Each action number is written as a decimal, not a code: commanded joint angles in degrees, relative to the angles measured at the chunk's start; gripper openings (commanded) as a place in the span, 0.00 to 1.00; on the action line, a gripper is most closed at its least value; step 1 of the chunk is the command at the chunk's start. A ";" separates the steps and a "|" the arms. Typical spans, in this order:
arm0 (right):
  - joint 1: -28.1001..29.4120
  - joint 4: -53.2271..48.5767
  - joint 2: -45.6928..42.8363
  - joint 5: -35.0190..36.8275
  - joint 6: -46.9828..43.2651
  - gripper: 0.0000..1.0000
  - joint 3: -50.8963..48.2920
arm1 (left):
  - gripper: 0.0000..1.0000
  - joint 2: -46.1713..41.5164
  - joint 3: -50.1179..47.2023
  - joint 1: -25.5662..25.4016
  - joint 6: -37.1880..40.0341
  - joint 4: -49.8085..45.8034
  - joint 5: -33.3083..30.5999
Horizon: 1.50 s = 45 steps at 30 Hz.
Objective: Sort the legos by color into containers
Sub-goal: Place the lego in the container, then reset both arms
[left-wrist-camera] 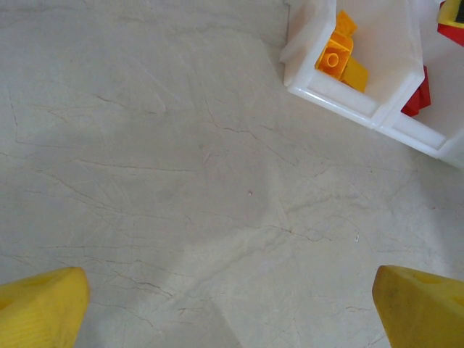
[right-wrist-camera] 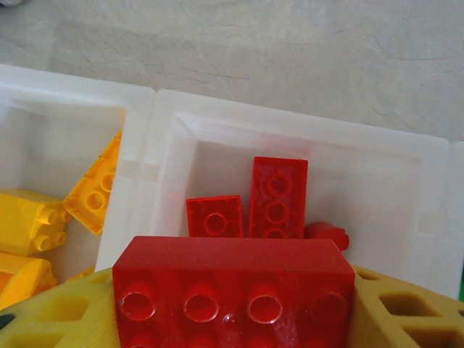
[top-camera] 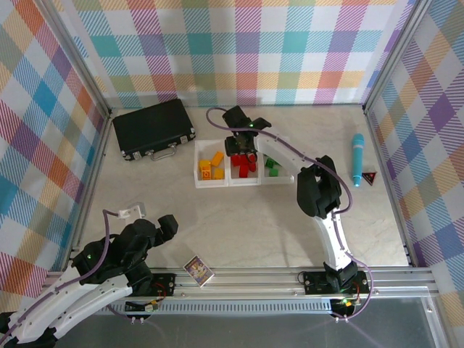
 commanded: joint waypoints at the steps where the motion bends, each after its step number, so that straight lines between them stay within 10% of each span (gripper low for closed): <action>1: -0.07 -2.57 0.79 -1.25 -1.23 0.60 4.08 | 1.00 -1.33 -0.64 0.31 -0.90 -1.68 -1.83; 8: -0.03 -7.31 0.58 0.56 -1.35 0.86 8.25 | 1.00 -1.72 -0.83 0.31 -0.81 -1.00 -2.90; 20: -0.12 -2.78 -15.04 3.24 -1.52 0.92 -5.11 | 1.00 1.75 0.29 0.31 2.63 2.64 -12.47; 29: -2.48 19.63 -38.44 9.18 -15.25 0.99 -34.89 | 1.00 2.91 -3.54 0.40 37.08 28.41 -25.59; 34: -7.46 44.64 -50.75 4.21 -29.44 0.99 -56.67 | 1.00 3.62 -10.90 2.14 51.11 52.34 -44.95; 37: -10.69 60.58 -55.73 -3.04 -40.31 0.99 -71.38 | 1.00 2.38 -14.75 9.02 54.80 57.34 -41.60; 45: -24.55 66.11 -62.54 -6.07 -25.92 0.99 -83.71 | 1.00 14.19 -19.66 25.38 51.07 69.02 -22.16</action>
